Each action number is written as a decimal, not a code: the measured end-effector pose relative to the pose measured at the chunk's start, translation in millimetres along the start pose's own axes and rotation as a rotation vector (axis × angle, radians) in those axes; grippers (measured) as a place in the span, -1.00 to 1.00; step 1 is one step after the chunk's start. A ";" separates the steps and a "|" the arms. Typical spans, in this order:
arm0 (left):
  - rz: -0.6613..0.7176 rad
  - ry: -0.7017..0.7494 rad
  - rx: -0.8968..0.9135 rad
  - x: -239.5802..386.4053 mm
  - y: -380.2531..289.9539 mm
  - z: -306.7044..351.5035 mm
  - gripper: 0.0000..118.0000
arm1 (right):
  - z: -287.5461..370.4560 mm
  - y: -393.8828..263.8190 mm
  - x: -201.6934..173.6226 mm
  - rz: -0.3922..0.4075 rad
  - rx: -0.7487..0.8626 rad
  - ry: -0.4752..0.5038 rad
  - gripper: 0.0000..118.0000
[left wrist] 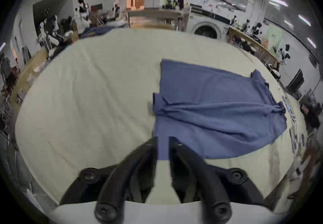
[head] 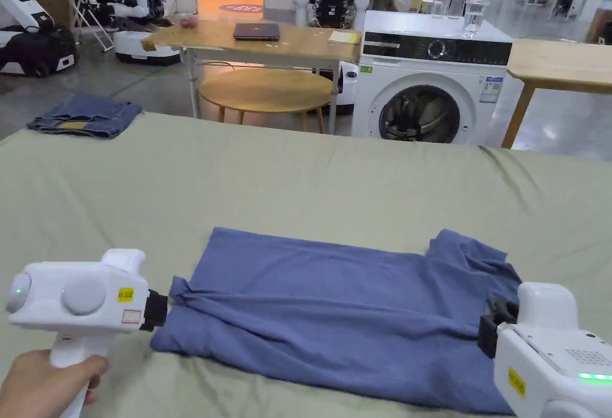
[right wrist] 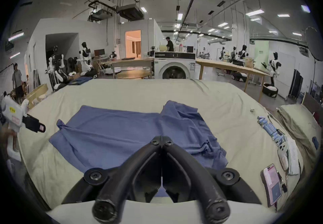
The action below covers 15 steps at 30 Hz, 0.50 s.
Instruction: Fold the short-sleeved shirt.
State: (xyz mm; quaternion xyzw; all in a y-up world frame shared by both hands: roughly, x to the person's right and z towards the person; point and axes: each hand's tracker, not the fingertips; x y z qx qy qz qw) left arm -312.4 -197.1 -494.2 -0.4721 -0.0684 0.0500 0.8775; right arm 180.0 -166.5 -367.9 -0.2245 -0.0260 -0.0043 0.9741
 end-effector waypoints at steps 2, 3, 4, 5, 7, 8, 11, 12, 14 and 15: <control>0.053 -0.038 -0.059 -8.0 10.9 -15.8 -0.18 | -1.2 -4.4 3.2 0.000 -0.020 -0.002 -1.00; 0.062 -0.029 -0.089 -10.2 15.9 -24.1 -0.09 | -2.0 -6.8 5.1 -0.004 -0.028 -0.004 -1.00; 0.063 -0.014 -0.100 -11.3 19.1 -32.0 -0.02 | -3.9 -9.9 7.9 -0.004 -0.038 -0.006 -1.00; 0.063 0.011 -0.130 -11.1 21.5 -41.2 0.09 | -5.3 -11.6 9.5 -0.001 -0.054 -0.007 -1.00; 0.026 0.049 -0.220 -0.8 15.7 -51.2 0.12 | -8.3 -15.5 13.5 -0.006 -0.089 0.004 -1.00; 0.021 0.065 -0.263 -1.1 13.7 -59.8 0.12 | -8.6 -17.8 14.8 -0.012 -0.097 0.010 -1.00; 0.036 0.068 -0.260 6.1 5.8 -58.9 0.12 | -9.4 -23.2 17.5 -0.008 -0.114 -0.003 -1.00; 0.040 0.085 -0.256 12.4 5.5 -54.8 0.10 | -10.4 -25.6 19.8 -0.006 -0.118 -0.006 -1.00; -0.016 0.133 -0.249 24.2 -0.2 -49.3 -0.11 | -12.2 -27.9 22.6 -0.010 -0.127 -0.009 -1.00; -0.069 0.140 -0.247 32.1 -4.9 -49.5 -0.22 | -12.9 -29.1 23.6 -0.013 -0.131 -0.011 -1.00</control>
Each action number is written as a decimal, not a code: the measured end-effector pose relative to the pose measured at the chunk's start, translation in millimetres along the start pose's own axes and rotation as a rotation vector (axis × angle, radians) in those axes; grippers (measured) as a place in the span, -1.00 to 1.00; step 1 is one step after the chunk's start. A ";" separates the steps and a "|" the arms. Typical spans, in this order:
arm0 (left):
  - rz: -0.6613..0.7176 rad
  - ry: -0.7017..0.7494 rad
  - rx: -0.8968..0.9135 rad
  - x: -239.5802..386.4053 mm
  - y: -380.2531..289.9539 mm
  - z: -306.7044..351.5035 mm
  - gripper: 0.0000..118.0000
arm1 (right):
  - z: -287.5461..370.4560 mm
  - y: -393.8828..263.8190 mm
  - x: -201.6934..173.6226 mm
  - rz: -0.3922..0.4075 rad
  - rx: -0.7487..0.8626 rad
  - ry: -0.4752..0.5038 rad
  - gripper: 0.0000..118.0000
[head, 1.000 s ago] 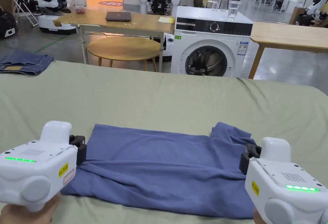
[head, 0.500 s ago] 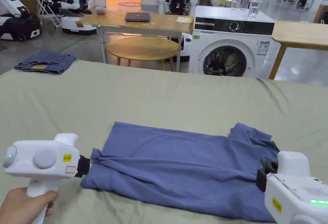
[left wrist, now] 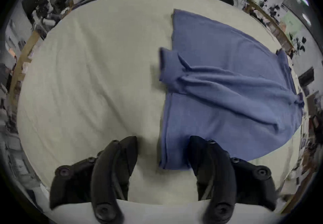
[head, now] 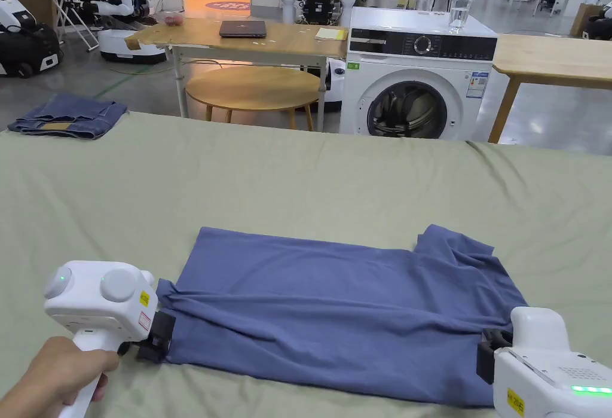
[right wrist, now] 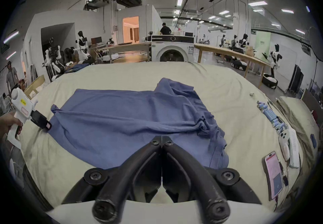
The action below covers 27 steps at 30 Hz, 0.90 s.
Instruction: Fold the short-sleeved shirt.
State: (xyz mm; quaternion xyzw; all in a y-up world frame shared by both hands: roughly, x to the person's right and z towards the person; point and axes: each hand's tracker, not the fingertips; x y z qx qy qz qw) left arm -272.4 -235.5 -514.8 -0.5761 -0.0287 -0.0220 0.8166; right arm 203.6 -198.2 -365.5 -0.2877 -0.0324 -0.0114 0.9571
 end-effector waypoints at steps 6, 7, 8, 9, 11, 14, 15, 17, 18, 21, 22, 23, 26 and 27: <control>-0.092 -0.018 0.029 6.3 -3.9 3.5 -0.96 | -5.4 0.0 12.8 -0.021 -0.026 -0.005 -1.00; -0.110 -0.015 0.032 0.9 -2.9 1.3 -0.98 | -5.6 2.5 17.7 -0.025 -0.031 -0.007 -1.00; -0.120 -0.015 0.039 0.9 -4.6 3.7 -0.98 | -6.2 5.5 22.8 -0.029 -0.038 -0.010 -1.00; -0.119 -0.027 0.048 -1.1 -6.2 7.9 -0.99 | -6.1 9.7 28.7 -0.038 -0.060 -0.012 -1.00; -0.064 -0.073 0.078 -9.6 -7.5 15.7 -0.99 | -10.2 17.6 41.4 -0.034 -0.110 -0.019 -1.00; -0.033 -0.104 0.127 -20.2 -15.0 29.4 -0.99 | -22.6 26.8 65.9 -0.034 -0.202 -0.077 -0.53; -0.039 -0.111 0.144 -19.3 -20.9 37.5 -0.99 | -26.8 28.0 72.9 -0.035 -0.220 -0.099 -0.18; -0.030 -0.115 0.153 -22.1 -26.0 43.7 -0.99 | -32.0 27.9 81.4 -0.036 -0.247 -0.104 0.05; -0.027 -0.118 0.163 -22.0 -28.7 46.4 -0.99 | -37.0 27.2 86.2 -0.029 -0.275 -0.103 0.05; -0.016 -0.130 0.171 -20.4 -33.4 46.7 -0.99 | -53.4 18.6 90.2 -0.024 -0.385 -0.068 0.05; -0.015 -0.129 0.172 -19.2 -34.6 45.5 -0.99 | -60.8 14.1 91.2 -0.026 -0.427 -0.076 0.04; -0.015 -0.131 0.169 -18.4 -35.3 43.9 -0.99 | -67.8 9.1 91.7 -0.026 -0.460 -0.083 -0.05; -0.010 -0.133 0.157 -18.3 -38.4 37.7 -0.99 | -83.0 -8.5 93.0 -0.067 -0.530 -0.013 -0.72; -0.008 -0.134 0.158 -19.3 -38.5 35.9 -0.99 | -79.5 -10.6 92.0 -0.110 -0.496 0.023 -0.86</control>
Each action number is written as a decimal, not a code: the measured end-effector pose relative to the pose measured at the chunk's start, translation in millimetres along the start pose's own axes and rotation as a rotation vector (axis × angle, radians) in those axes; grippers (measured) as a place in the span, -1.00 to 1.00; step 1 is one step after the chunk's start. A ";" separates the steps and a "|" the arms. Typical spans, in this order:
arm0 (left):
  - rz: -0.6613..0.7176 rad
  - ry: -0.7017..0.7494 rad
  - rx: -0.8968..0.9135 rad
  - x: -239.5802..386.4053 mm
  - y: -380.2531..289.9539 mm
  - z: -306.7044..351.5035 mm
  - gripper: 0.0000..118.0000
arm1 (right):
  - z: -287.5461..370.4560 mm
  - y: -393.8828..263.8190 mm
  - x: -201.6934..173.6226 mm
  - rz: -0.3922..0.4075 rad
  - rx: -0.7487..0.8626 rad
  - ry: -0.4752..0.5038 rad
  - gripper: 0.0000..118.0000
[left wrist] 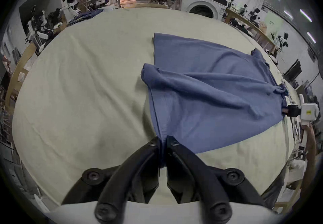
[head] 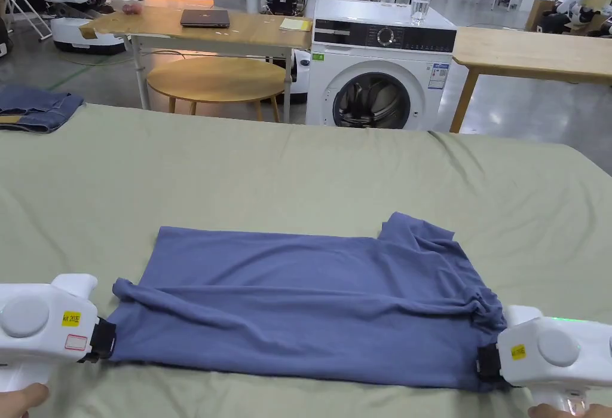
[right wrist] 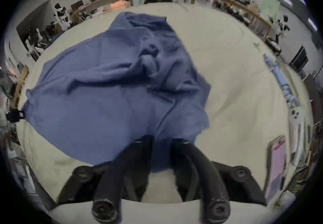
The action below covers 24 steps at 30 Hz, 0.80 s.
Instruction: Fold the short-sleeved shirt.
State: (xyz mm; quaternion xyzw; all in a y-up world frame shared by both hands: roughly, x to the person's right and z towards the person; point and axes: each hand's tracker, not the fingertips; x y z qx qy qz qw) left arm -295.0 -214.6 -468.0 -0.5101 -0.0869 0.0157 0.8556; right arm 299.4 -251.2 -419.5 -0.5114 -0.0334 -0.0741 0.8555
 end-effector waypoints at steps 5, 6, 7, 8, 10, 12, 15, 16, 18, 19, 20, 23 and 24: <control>0.007 -0.009 0.009 -1.0 -0.3 4.9 -0.99 | 21.6 -6.7 -13.5 0.036 0.065 -0.042 -0.92; 0.008 -0.013 0.016 -0.9 1.1 9.1 -0.99 | 28.7 -5.1 -12.9 0.048 0.073 -0.046 -0.92; 0.008 -0.016 0.027 -0.3 2.6 14.6 -0.99 | 37.0 -5.1 -14.4 0.054 0.088 -0.050 -0.92; 0.005 -0.019 0.038 0.4 4.2 20.5 -0.99 | 45.5 -4.8 -15.7 0.055 0.099 -0.050 -0.93; 0.001 -0.033 0.065 1.6 7.0 34.7 -0.99 | 65.2 -3.9 -19.2 0.057 0.124 -0.048 -0.93; -0.002 -0.048 0.081 0.9 7.8 46.9 -0.99 | 84.5 -4.7 -24.1 0.061 0.146 -0.046 -0.93; -0.021 -0.038 0.097 -1.2 1.1 60.0 -0.99 | 103.6 -9.8 -23.8 0.096 0.165 -0.070 -0.93; -0.031 -0.029 0.105 -7.5 -2.3 59.1 -0.99 | 110.9 -15.2 -24.3 0.099 0.174 -0.074 -0.93; -0.023 -0.034 0.099 -15.3 -12.2 63.4 -0.99 | 118.6 -26.1 -22.7 0.108 0.164 -0.076 -0.93; -0.017 -0.040 0.095 -19.0 -18.8 63.7 -0.99 | 121.3 -33.9 -20.7 0.095 0.164 -0.072 -0.93; -0.014 -0.046 0.093 -24.8 -25.7 58.6 -0.99 | 122.4 -40.0 -20.1 0.093 0.145 -0.068 -0.93; -0.012 -0.040 0.054 -29.9 -46.3 44.3 -0.99 | 110.3 -63.3 -19.7 0.090 0.076 -0.077 -0.93; -0.008 -0.034 0.031 -30.1 -55.4 37.7 -0.99 | 104.7 -71.0 -20.8 0.095 0.063 -0.090 -0.93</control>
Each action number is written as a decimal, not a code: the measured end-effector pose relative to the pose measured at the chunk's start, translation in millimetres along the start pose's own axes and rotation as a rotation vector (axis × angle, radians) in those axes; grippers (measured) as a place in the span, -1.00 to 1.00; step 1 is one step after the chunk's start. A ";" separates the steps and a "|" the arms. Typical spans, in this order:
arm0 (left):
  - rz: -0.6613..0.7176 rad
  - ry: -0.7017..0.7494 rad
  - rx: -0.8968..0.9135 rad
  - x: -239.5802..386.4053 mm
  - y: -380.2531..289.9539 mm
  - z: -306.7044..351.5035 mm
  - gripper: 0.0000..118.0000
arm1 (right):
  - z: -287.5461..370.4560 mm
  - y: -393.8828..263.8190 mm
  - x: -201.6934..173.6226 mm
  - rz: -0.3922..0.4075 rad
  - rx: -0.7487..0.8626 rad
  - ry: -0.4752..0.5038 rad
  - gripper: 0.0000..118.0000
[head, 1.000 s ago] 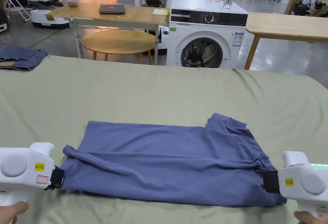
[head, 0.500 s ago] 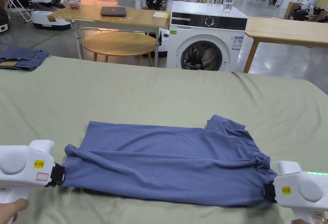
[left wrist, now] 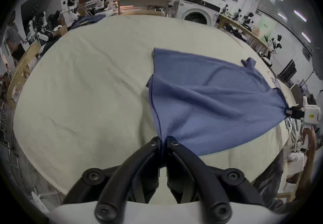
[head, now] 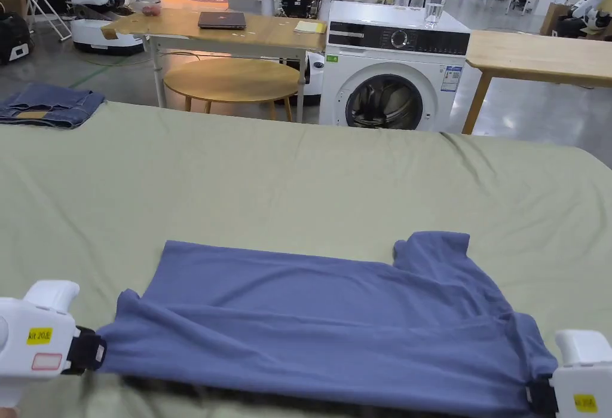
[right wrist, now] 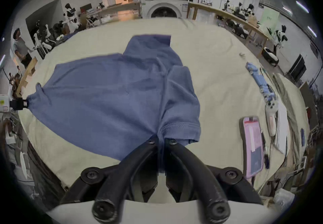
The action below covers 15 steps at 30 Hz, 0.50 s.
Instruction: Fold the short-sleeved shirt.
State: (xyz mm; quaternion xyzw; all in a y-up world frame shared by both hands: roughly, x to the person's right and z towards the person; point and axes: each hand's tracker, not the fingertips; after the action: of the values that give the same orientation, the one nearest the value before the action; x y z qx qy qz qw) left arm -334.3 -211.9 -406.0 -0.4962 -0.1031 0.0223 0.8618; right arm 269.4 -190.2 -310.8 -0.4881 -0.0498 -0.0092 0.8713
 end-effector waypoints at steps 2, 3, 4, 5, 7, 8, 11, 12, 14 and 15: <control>0.006 0.000 -0.031 -3.8 -12.9 -14.2 -0.99 | -12.7 -15.0 -4.2 -0.002 -0.028 -0.017 -0.93; 0.009 0.002 -0.046 -5.1 -19.9 -22.3 -0.99 | -19.8 -21.0 -5.0 -0.004 -0.034 -0.017 -0.93; 0.010 0.010 -0.064 -5.8 -25.8 -29.7 -0.99 | -26.7 -24.8 -5.2 -0.006 -0.040 -0.021 -0.93; 0.007 0.017 -0.061 -6.5 -29.8 -35.2 -0.99 | -32.2 -27.7 -5.2 -0.011 -0.043 -0.025 -0.93; 0.013 0.021 -0.051 -8.9 -34.4 -42.8 -0.99 | -46.0 -30.7 0.0 -0.016 -0.038 -0.025 -0.92; 0.022 0.023 -0.039 -1.0 -37.1 -35.8 -0.99 | -47.3 -30.2 -1.0 -0.017 -0.040 -0.029 -0.91; 0.026 0.030 -0.029 1.6 -35.1 -34.3 -0.99 | -42.1 -25.8 -7.2 0.008 -0.026 -0.058 -0.58; 0.018 0.037 -0.027 9.6 -34.3 -25.8 -0.89 | -39.5 -22.9 -8.6 0.009 -0.023 -0.068 -0.36; 0.016 0.060 -0.018 16.1 -29.6 -19.7 -0.72 | -25.0 -18.5 -14.0 0.034 0.016 -0.164 -0.17; 0.010 0.093 0.006 20.8 -26.5 -14.3 -0.72 | -15.4 -13.9 -16.5 0.037 0.065 -0.195 -0.17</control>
State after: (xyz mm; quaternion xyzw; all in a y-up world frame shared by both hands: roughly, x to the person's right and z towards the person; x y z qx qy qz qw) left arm -312.8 -234.5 -387.0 -0.4946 -0.0604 0.0038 0.8670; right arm 253.3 -211.1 -308.5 -0.4590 -0.1256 0.0562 0.8777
